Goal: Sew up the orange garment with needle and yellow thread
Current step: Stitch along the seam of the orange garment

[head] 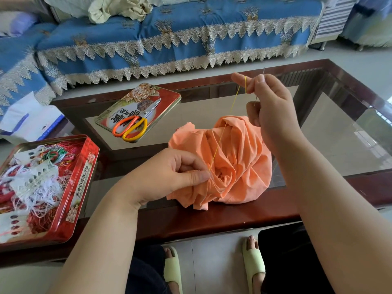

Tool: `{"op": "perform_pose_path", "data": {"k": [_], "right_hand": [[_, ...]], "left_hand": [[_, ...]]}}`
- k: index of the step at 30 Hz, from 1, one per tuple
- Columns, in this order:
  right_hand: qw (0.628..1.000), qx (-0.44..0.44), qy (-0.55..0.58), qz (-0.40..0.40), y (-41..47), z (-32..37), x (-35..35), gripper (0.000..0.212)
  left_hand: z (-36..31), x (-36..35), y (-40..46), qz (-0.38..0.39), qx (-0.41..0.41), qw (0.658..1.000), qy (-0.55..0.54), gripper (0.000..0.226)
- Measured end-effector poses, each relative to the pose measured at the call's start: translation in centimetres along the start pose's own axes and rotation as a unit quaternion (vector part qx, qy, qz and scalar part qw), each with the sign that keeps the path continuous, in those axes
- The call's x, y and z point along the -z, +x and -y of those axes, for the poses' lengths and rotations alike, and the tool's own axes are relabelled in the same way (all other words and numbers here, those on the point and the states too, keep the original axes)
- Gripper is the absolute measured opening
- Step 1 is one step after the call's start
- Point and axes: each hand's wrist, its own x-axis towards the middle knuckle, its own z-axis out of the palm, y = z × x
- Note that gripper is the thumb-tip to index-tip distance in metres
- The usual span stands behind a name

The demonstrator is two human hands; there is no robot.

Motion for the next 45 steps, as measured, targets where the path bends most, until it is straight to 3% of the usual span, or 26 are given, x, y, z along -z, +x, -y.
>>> {"op": "perform_pose_path", "data": {"k": [6, 10, 14, 17, 19, 21, 23, 25, 27, 29, 34, 39, 42, 45], "right_hand": [[0.999, -0.008, -0.034, -0.033, 0.7, -0.3, 0.9, 0.032], [0.997, -0.017, -0.073, 0.010, 0.7, -0.4, 1.2, 0.031], [0.995, 0.014, -0.047, 0.084, -0.2, 0.8, 0.8, 0.030], [0.979, -0.006, 0.023, 0.204, -2.0, 2.4, -0.1, 0.029], [0.940, -0.045, 0.103, 0.322, -3.6, 3.4, -0.9, 0.026], [0.875, -0.098, 0.180, 0.438, -5.5, 4.1, -1.7, 0.024], [0.813, -0.139, 0.185, 0.534, -7.1, 4.5, -2.4, 0.024], [0.770, -0.140, 0.062, 0.619, -7.7, 4.6, -2.7, 0.025], [0.743, -0.106, -0.108, 0.652, -7.3, 4.2, -2.2, 0.026], [0.754, -0.071, -0.211, 0.618, -6.6, 3.9, -1.9, 0.025], [0.824, -0.054, -0.305, 0.474, -5.4, 3.3, -1.4, 0.024], [0.929, -0.027, -0.298, 0.215, -4.3, 2.3, -1.7, 0.026], [0.943, -0.027, -0.304, 0.131, -3.7, 0.9, -2.0, 0.030], [0.930, -0.034, -0.325, 0.168, -3.8, 0.2, -2.6, 0.026]], "left_hand": [[0.0, 0.3, -0.1, 0.035, 0.009, 0.999, 0.013, 0.020], [0.0, -0.1, -0.1, 0.033, 0.017, 0.999, 0.032, 0.021], [0.3, -0.4, 0.4, -0.067, 0.037, 0.997, 0.025, 0.020], [0.8, -0.2, 1.1, -0.189, 0.040, 0.981, -0.014, 0.007], [1.3, 0.0, 1.3, -0.263, 0.021, 0.964, -0.027, 0.010], [1.6, 0.2, 1.3, -0.290, 0.004, 0.956, -0.048, 0.012], [1.7, 0.5, 1.5, -0.308, -0.004, 0.949, -0.075, 0.012], [1.8, 0.8, 1.7, -0.357, -0.023, 0.930, -0.086, 0.009], [1.7, 0.7, 1.6, -0.387, -0.042, 0.917, -0.084, 0.013], [1.6, 0.7, 1.4, -0.385, -0.047, 0.917, -0.091, 0.015], [1.3, 0.8, 0.9, -0.361, -0.062, 0.929, -0.055, 0.014], [0.8, 1.0, 0.6, -0.307, -0.058, 0.949, -0.036, 0.010], [0.8, 1.1, 0.5, -0.295, -0.055, 0.954, -0.019, 0.007], [0.4, 1.1, 0.2, -0.278, -0.064, 0.958, -0.009, 0.012]]}}
